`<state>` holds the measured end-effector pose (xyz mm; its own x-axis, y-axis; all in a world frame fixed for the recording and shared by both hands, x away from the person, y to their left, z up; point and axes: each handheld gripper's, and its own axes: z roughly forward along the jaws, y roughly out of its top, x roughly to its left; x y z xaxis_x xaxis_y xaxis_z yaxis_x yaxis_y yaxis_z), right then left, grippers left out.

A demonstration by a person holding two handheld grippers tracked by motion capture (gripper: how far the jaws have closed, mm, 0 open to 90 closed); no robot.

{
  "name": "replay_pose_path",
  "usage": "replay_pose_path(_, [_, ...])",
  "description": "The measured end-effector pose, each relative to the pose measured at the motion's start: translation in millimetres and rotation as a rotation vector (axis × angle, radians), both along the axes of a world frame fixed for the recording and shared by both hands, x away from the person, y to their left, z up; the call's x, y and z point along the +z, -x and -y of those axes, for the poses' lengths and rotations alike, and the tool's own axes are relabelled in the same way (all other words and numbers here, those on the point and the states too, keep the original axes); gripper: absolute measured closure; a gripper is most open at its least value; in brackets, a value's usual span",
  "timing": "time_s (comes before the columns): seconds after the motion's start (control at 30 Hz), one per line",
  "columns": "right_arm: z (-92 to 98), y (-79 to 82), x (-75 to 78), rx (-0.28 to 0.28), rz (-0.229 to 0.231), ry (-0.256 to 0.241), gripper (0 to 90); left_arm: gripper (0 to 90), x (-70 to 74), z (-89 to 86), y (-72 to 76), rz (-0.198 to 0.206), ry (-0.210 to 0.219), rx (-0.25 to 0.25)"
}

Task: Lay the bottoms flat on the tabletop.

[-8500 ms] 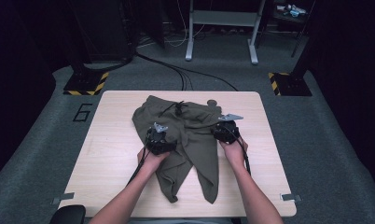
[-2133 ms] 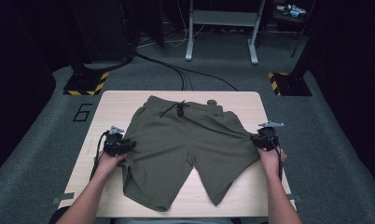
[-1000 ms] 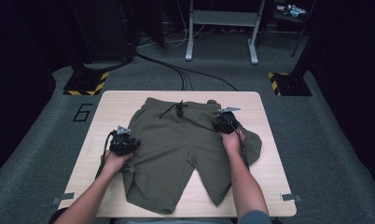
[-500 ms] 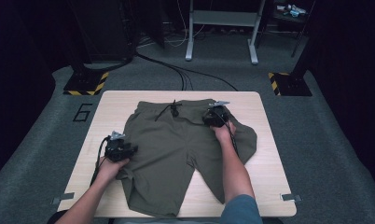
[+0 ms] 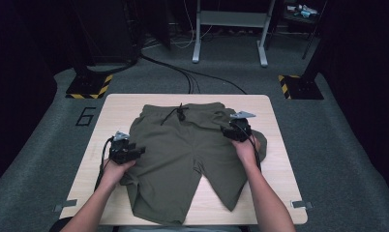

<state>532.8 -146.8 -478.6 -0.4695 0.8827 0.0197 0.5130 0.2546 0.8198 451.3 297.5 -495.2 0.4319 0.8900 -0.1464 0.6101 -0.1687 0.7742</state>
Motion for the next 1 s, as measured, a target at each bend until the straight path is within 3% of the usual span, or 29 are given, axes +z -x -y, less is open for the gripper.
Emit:
replay_pose_path(0.2, [18.6,33.7,7.1,-0.011,0.026,-0.026,50.0,44.5,-2.6,-0.8,13.7,-0.012,-0.012,-0.021])
replay_pose_path(0.33, [29.0,50.8,3.1,-0.019,0.029,0.006,49.9,44.8,-6.5,-2.7,19.5,-0.029,-0.014,-0.009])
replay_pose_path(0.47, [44.4,66.6,-4.0,-0.048,0.013,-0.016,49.5,45.1,-8.5,0.3,27.1,-0.045,-0.028,-0.020])
replay_pose_path(0.83, [84.9,103.3,-12.5,-0.106,0.000,-0.015,47.6,45.7,-6.6,-2.6,32.4,-0.010,-0.006,-0.029])
replay_pose_path(1.0, [98.0,112.1,-14.9,-0.132,0.004,-0.011,53.7,45.7,-6.3,-7.1,30.1,-0.006,-0.004,-0.022])
